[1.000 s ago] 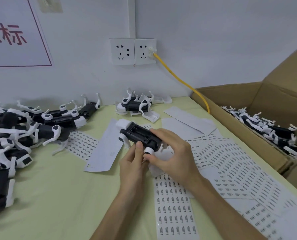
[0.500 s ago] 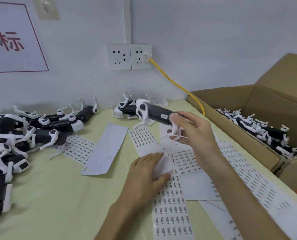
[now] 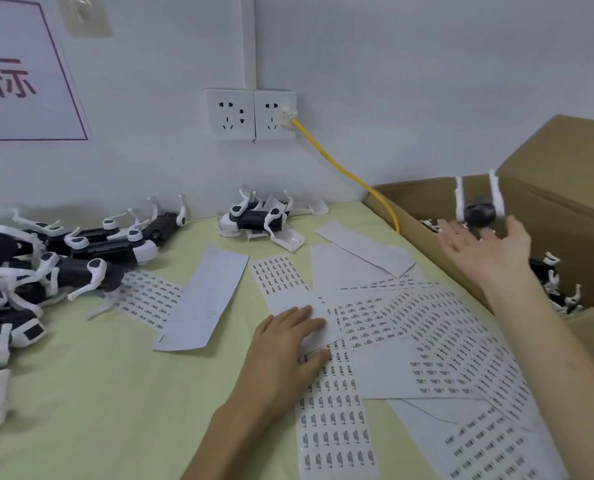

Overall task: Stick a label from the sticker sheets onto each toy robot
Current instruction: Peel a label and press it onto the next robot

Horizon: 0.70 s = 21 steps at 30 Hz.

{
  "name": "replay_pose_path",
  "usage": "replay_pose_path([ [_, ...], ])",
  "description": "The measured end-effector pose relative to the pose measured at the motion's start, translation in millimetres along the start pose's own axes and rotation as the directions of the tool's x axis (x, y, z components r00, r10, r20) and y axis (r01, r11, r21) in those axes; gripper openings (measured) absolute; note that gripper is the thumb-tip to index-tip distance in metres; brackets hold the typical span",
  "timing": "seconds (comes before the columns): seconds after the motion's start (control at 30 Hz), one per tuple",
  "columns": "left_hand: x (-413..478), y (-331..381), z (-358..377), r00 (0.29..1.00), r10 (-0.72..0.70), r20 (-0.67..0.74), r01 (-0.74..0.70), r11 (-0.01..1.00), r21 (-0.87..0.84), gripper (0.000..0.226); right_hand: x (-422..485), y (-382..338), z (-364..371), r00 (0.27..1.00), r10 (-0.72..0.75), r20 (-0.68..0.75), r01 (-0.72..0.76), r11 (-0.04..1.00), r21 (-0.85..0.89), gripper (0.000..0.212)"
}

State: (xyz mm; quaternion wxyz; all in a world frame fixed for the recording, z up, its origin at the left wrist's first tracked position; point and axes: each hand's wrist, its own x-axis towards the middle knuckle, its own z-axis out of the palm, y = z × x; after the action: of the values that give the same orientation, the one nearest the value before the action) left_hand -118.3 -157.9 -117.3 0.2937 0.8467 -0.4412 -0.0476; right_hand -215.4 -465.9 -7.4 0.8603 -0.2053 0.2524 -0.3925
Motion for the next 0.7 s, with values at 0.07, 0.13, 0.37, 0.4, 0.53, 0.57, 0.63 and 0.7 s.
replay_pose_path([
  [0.07, -0.3, -1.0, 0.3, 1.000, 0.005, -0.008, -0.005, 1.000, -0.006, 0.054, 12.6, 0.8, -1.3, 1.000, -0.017, -0.025, 0.012, 0.983, -0.184, 0.056],
  [0.13, 0.1, -1.7, 0.7, 1.000, 0.010, -0.010, -0.010, 1.000, -0.011, 0.054, 8.0, 23.5, 2.1, 1.000, -0.004, 0.000, 0.004, 0.926, -0.377, 0.045],
  [0.37, -1.0, 1.7, -6.2, 0.988, -0.042, -0.151, 0.004, 0.969, -0.248, 0.030, -54.3, 146.1, 5.5, 0.892, 0.181, 0.415, 0.301, 0.447, -0.842, 0.022],
  [0.4, -2.0, 2.5, -8.9, 0.976, -0.081, -0.201, 0.011, 0.946, -0.324, 0.025, -59.7, 158.5, 2.9, 0.850, 0.191, 0.491, 0.398, 0.378, -0.836, 0.023],
  [0.53, -2.7, -4.9, -29.3, 0.872, -0.276, -0.405, 0.091, 0.904, -0.419, 0.025, -66.1, 181.4, -7.4, 0.750, 0.160, 0.642, 0.638, 0.082, -0.766, 0.023],
  [0.57, -1.8, -10.7, -36.7, 0.830, -0.294, -0.474, 0.096, 0.913, -0.398, 0.026, -65.3, 182.0, -9.2, 0.745, 0.152, 0.649, 0.646, 0.078, -0.759, 0.023],
  [0.63, 0.0, -23.9, -54.4, 0.749, -0.336, -0.571, 0.125, 0.918, -0.376, 0.028, -63.3, 181.7, -10.9, 0.750, 0.152, 0.644, 0.639, 0.083, -0.765, 0.025],
  [0.7, 3.0, -37.7, -75.8, 0.659, -0.409, -0.631, 0.183, 0.902, -0.392, 0.033, -61.8, 180.5, -11.1, 0.761, 0.155, 0.630, 0.623, 0.100, -0.776, 0.028],
])
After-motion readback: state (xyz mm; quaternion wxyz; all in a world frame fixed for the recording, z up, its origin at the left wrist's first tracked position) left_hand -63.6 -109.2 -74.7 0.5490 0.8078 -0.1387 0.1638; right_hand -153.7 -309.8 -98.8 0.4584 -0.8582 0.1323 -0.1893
